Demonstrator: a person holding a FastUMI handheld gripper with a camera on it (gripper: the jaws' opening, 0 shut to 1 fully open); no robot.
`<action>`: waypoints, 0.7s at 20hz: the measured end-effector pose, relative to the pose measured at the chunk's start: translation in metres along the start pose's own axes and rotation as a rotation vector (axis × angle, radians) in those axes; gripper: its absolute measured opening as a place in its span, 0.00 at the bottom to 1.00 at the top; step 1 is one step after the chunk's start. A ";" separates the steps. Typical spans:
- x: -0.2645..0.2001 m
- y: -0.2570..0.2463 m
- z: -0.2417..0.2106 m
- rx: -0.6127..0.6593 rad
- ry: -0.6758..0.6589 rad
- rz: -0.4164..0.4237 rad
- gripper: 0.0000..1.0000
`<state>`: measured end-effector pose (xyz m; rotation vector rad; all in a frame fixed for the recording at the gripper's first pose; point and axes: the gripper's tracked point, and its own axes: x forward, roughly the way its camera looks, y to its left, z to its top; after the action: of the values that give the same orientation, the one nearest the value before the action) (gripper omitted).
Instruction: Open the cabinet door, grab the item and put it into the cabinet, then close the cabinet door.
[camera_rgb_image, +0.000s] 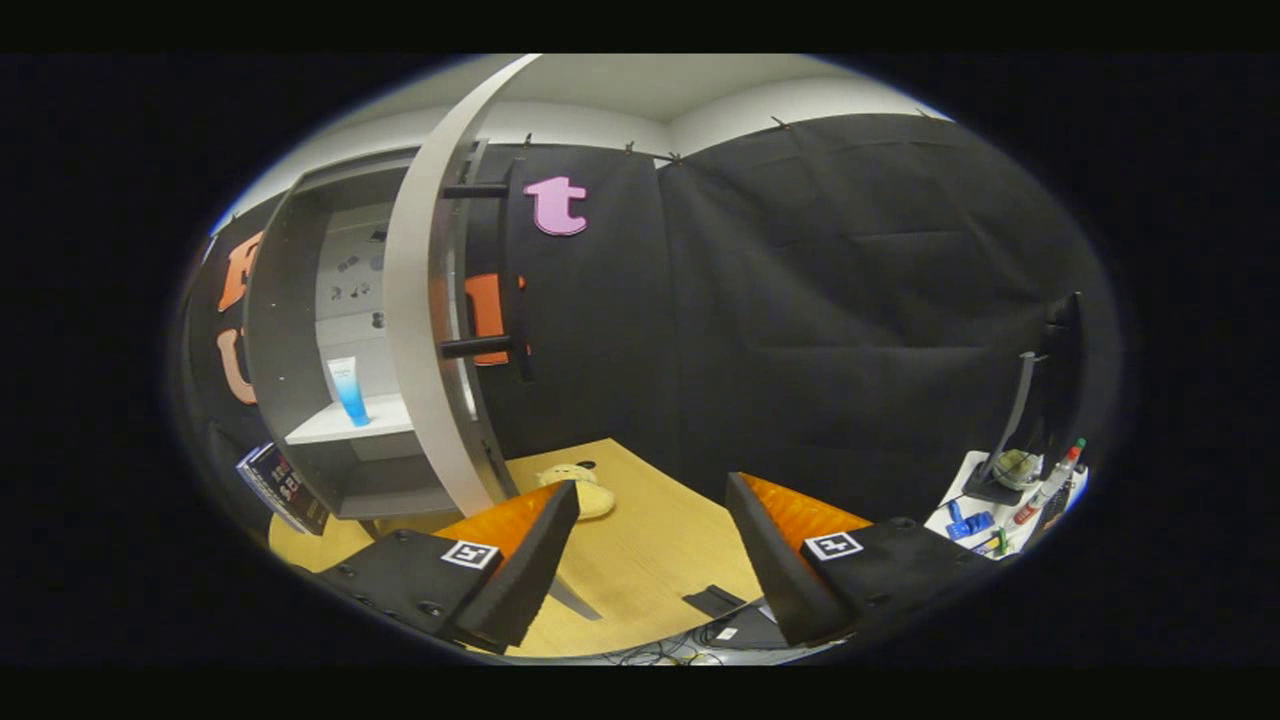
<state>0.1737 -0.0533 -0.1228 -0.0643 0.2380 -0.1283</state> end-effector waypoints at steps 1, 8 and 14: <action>-0.002 0.003 -0.001 -0.007 -0.002 0.003 0.96; -0.025 0.050 -0.012 0.026 -0.011 0.033 0.95; -0.045 0.109 -0.024 0.045 -0.018 0.066 0.95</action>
<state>0.1379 0.0590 -0.1443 -0.0130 0.2186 -0.0671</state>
